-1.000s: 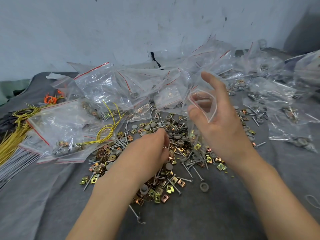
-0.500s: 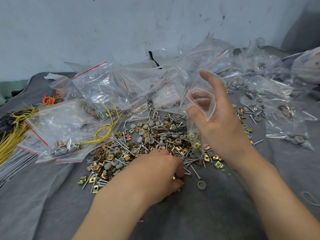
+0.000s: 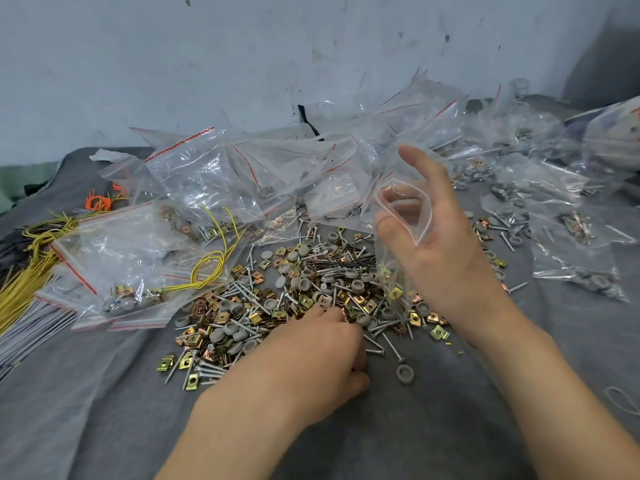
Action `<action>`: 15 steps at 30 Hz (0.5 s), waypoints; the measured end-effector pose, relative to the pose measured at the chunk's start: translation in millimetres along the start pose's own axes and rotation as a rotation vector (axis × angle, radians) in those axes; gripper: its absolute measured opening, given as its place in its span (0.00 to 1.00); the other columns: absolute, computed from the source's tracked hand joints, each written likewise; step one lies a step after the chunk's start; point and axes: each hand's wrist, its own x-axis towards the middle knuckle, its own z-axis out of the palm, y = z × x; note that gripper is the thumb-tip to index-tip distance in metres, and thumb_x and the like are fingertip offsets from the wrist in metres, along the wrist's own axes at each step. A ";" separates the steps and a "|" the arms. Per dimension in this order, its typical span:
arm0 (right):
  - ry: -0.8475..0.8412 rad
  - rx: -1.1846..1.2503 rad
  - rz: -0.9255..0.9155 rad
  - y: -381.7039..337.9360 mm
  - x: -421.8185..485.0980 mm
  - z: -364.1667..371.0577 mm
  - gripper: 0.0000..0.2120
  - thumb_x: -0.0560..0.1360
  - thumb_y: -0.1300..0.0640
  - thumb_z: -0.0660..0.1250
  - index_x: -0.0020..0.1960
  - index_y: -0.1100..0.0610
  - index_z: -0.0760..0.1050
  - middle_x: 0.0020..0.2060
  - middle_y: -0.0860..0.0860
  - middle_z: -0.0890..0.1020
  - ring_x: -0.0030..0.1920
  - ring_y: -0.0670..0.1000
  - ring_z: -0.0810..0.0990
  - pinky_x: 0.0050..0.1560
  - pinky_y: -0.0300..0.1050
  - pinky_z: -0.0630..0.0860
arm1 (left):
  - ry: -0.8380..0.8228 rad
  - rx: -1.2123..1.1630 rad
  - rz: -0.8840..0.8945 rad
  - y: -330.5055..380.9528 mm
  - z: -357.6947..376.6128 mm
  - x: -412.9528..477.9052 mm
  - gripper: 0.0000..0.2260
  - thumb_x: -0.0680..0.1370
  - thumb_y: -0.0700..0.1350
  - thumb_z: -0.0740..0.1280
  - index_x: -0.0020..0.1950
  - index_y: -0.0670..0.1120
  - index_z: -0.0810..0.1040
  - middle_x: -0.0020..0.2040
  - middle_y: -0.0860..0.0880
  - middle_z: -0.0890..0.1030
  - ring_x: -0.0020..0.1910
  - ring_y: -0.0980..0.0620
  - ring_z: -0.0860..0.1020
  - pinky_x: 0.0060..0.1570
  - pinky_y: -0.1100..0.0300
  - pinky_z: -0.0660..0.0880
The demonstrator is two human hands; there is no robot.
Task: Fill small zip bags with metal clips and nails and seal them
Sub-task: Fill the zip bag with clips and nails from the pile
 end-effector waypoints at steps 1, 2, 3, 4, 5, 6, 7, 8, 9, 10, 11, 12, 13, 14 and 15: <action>-0.002 -0.004 0.000 -0.3 -0.2 0.4 0.30 0.77 0.50 0.66 0.74 0.36 0.59 0.53 0.31 0.76 0.56 0.37 0.78 0.53 0.26 0.70 | 0.002 0.009 0.010 -0.1 1.0 0.1 0.11 0.79 0.56 0.64 0.57 0.53 0.77 0.54 0.52 0.70 0.59 0.51 0.67 0.49 0.56 0.68; -0.003 -0.007 0.001 -0.7 -0.3 0.9 0.30 0.77 0.50 0.66 0.74 0.36 0.59 0.53 0.31 0.76 0.56 0.37 0.78 0.53 0.25 0.70 | 0.011 0.011 0.024 -1.0 2.3 0.3 0.11 0.79 0.56 0.64 0.56 0.52 0.77 0.54 0.52 0.70 0.58 0.51 0.67 0.50 0.55 0.70; -0.003 -0.009 0.002 -1.0 -0.4 1.4 0.29 0.77 0.50 0.66 0.74 0.36 0.59 0.53 0.31 0.76 0.56 0.37 0.78 0.52 0.25 0.70 | 0.029 0.003 0.038 -2.0 3.3 0.9 0.11 0.79 0.56 0.63 0.55 0.51 0.77 0.53 0.51 0.71 0.57 0.51 0.68 0.51 0.54 0.72; -0.002 -0.012 0.002 -1.3 -0.5 1.7 0.29 0.77 0.50 0.66 0.74 0.36 0.59 0.53 0.32 0.76 0.55 0.37 0.78 0.52 0.24 0.70 | 0.052 -0.021 0.048 -4.0 3.6 1.6 0.11 0.79 0.55 0.63 0.54 0.50 0.78 0.52 0.52 0.72 0.56 0.51 0.70 0.52 0.53 0.74; -0.001 -0.014 0.001 -1.5 -0.6 2.0 0.29 0.77 0.50 0.66 0.74 0.36 0.59 0.53 0.32 0.76 0.55 0.37 0.78 0.52 0.24 0.70 | 0.078 -0.071 0.051 -7.1 3.2 2.7 0.11 0.79 0.55 0.63 0.53 0.50 0.78 0.51 0.52 0.74 0.53 0.52 0.72 0.52 0.53 0.76; 0.000 -0.014 0.000 -1.7 -0.7 2.2 0.29 0.77 0.50 0.66 0.74 0.36 0.59 0.53 0.32 0.76 0.55 0.37 0.78 0.52 0.24 0.70 | 0.100 -0.156 0.044 -11.5 1.6 4.0 0.09 0.78 0.55 0.64 0.52 0.51 0.78 0.49 0.54 0.76 0.50 0.54 0.75 0.50 0.54 0.77; 0.002 -0.015 -0.001 -1.6 -0.7 2.5 0.30 0.77 0.50 0.66 0.74 0.36 0.59 0.53 0.32 0.77 0.55 0.37 0.78 0.52 0.24 0.70 | 0.121 -0.272 0.032 -17.2 -0.6 5.4 0.08 0.78 0.54 0.65 0.50 0.52 0.77 0.46 0.55 0.78 0.46 0.55 0.77 0.48 0.56 0.77; 0.004 -0.016 -0.002 -1.3 -0.6 2.7 0.30 0.77 0.50 0.67 0.74 0.36 0.60 0.53 0.32 0.77 0.55 0.37 0.78 0.52 0.24 0.70 | 0.148 -0.408 0.022 -23.1 -3.3 6.8 0.06 0.77 0.54 0.66 0.49 0.53 0.78 0.43 0.55 0.80 0.42 0.56 0.79 0.45 0.57 0.78; 0.004 -0.018 -0.002 -0.9 -0.6 3.0 0.30 0.77 0.50 0.67 0.74 0.36 0.60 0.53 0.33 0.77 0.55 0.37 0.78 0.52 0.24 0.70 | 0.183 -0.555 0.022 -29.8 -5.8 7.9 0.05 0.77 0.53 0.66 0.48 0.53 0.78 0.41 0.55 0.82 0.40 0.55 0.80 0.43 0.57 0.79; 0.004 -0.019 -0.002 -0.7 -0.6 3.5 0.30 0.76 0.50 0.67 0.74 0.36 0.60 0.53 0.33 0.77 0.55 0.37 0.78 0.52 0.25 0.70 | 0.225 -0.698 0.028 -36.3 -8.0 9.0 0.04 0.77 0.52 0.66 0.48 0.53 0.79 0.41 0.54 0.84 0.39 0.54 0.81 0.42 0.56 0.80; 0.003 -0.023 -0.003 -0.4 -0.6 3.9 0.30 0.76 0.49 0.67 0.74 0.36 0.59 0.53 0.33 0.77 0.55 0.37 0.78 0.53 0.25 0.70 | 0.270 -0.824 0.039 -42.3 -10.1 9.4 0.03 0.78 0.50 0.67 0.47 0.52 0.79 0.40 0.53 0.84 0.39 0.53 0.82 0.41 0.57 0.80; 0.003 -0.034 -0.005 -0.2 -0.7 4.5 0.30 0.76 0.49 0.67 0.74 0.36 0.59 0.53 0.33 0.77 0.55 0.36 0.78 0.53 0.24 0.70 | 0.312 -0.932 0.053 -47.3 -11.9 10.0 0.03 0.78 0.49 0.68 0.48 0.51 0.80 0.40 0.51 0.84 0.38 0.54 0.82 0.39 0.59 0.79; 0.001 -0.047 -0.005 0.1 -1.0 5.1 0.30 0.76 0.48 0.67 0.74 0.35 0.59 0.54 0.32 0.77 0.56 0.36 0.78 0.53 0.23 0.69 | 0.347 -1.034 0.068 -50.9 -13.2 11.1 0.04 0.78 0.48 0.69 0.48 0.50 0.81 0.39 0.50 0.84 0.37 0.54 0.81 0.38 0.62 0.78; -0.004 -0.055 -0.005 0.2 -1.4 5.8 0.30 0.76 0.48 0.67 0.74 0.35 0.58 0.54 0.32 0.77 0.56 0.36 0.78 0.53 0.23 0.69 | 0.379 -1.134 0.076 -53.4 -13.8 12.4 0.06 0.77 0.48 0.69 0.49 0.48 0.83 0.39 0.50 0.83 0.36 0.55 0.79 0.38 0.63 0.77; -0.010 -0.058 -0.004 0.3 -1.8 6.6 0.30 0.76 0.47 0.66 0.73 0.34 0.58 0.54 0.31 0.76 0.56 0.36 0.78 0.53 0.24 0.69 | 0.409 -1.231 0.076 -55.3 -14.2 14.2 0.08 0.76 0.49 0.68 0.49 0.47 0.84 0.39 0.50 0.82 0.37 0.55 0.78 0.38 0.64 0.77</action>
